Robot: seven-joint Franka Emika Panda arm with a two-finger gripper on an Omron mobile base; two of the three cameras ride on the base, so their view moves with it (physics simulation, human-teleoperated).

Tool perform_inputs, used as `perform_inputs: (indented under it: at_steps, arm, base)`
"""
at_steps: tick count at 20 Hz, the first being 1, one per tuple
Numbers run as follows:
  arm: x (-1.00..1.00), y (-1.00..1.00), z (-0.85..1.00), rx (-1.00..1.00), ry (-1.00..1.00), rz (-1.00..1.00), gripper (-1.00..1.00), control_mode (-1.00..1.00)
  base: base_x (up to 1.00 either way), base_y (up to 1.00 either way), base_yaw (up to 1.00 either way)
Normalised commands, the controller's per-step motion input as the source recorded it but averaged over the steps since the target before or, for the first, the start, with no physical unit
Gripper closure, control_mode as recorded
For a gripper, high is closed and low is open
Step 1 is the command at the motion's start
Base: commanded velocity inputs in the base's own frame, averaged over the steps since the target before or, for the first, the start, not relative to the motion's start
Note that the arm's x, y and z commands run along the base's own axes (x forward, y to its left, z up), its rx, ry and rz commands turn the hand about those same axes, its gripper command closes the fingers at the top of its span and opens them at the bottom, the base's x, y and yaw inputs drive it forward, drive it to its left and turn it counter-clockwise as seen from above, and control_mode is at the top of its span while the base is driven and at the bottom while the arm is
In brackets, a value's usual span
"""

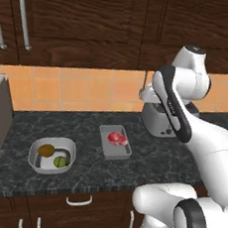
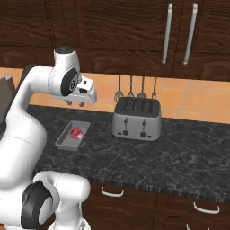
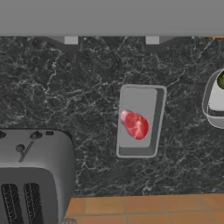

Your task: Take the meat container that has the steak and place it on the second highest rack of the freezer. Then take the vegetable container that has the avocado and lime and place it on the highest rack of the freezer.

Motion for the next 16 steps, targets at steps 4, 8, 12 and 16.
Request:
perform_inputs:
  at_steps: [4,8,12,16]
  arm:
    - [-0.48,0.00,-0.31,0.00,0.04,0.00,-1.00,-1.00]
    - [-0.36,0.68,-1.00,0.00,0.10,-0.19,-1.00,-1.00]
    - [0.52,0.78,-0.60,0.00,0.05,-0.37,-1.00,-1.00]
    - [0.40,0.39,-0.86,0.01,0.11,-0.31,-1.00,-1.00]
  base:
    - [0.00,0.00,0.00]
    - [0.00,0.00,0.00]
    - [0.00,0.00,0.00]
    - [0.00,0.00,0.00]
